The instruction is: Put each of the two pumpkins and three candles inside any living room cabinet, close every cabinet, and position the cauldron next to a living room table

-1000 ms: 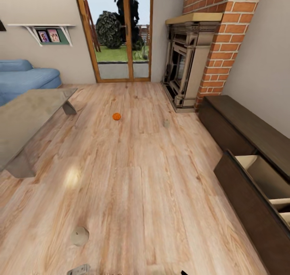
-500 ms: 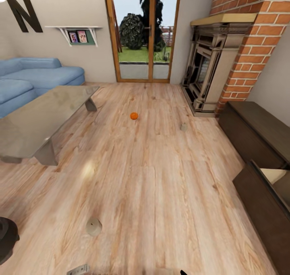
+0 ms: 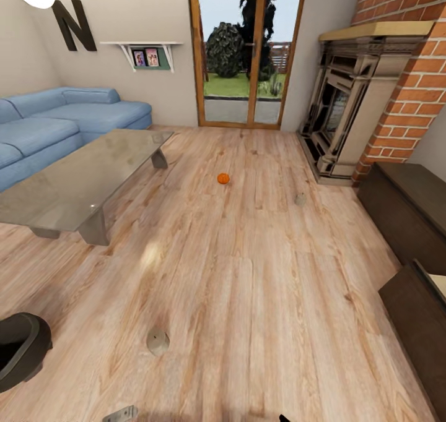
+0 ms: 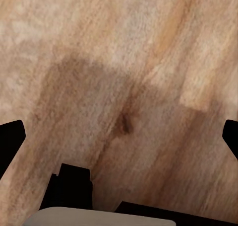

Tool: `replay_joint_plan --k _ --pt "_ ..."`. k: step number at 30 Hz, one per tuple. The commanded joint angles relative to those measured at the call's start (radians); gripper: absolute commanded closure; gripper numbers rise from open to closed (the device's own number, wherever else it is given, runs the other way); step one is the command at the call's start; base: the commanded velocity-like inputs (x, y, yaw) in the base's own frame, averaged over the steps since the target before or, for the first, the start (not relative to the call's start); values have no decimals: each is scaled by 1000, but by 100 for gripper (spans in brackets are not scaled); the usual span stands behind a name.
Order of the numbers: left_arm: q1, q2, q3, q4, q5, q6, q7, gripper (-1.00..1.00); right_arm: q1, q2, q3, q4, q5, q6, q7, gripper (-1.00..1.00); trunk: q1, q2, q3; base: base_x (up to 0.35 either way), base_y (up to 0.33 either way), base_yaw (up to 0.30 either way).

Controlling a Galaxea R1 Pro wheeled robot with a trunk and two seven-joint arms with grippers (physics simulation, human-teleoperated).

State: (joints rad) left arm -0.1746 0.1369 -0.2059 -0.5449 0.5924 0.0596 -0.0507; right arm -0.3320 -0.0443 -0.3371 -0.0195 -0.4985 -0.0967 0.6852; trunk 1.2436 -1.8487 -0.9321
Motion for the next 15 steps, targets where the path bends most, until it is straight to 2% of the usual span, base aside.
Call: replay_joint_plan --k 1,3,7,8,10,12,15 --pt "0 1 -4 -1 9 3 0 -100 -1 -1 -9 2 4 4 -1 -100 0 0 -1 0 0 10" --pt "0 1 -4 -1 9 2 0 -100 -1 -4 -9 2 5 31 -32 -100 0 0 -1 0 0 4" --pt "0 1 -4 -1 9 2 0 -100 -1 -4 -4 0 12 81 -135 -100 0 0 -1 0 0 1" --pt "0 1 -4 -1 9 2 0 -100 -1 -2 9 -1 14 85 -178 -100 0 0 -1 0 0 0" --pt "0 1 -4 -1 9 2 0 -100 -1 3 63 -1 22 83 -237 -100 0 0 -1 0 0 0" --pt "0 1 -4 -1 9 2 0 -100 -1 8 137 -3 30 65 -308 -100 0 0 -1 0 0 0" --pt "0 1 -4 -1 9 0 32 -100 -1 23 237 -34 34 19 -469 -100 0 0 -1 0 0 0"
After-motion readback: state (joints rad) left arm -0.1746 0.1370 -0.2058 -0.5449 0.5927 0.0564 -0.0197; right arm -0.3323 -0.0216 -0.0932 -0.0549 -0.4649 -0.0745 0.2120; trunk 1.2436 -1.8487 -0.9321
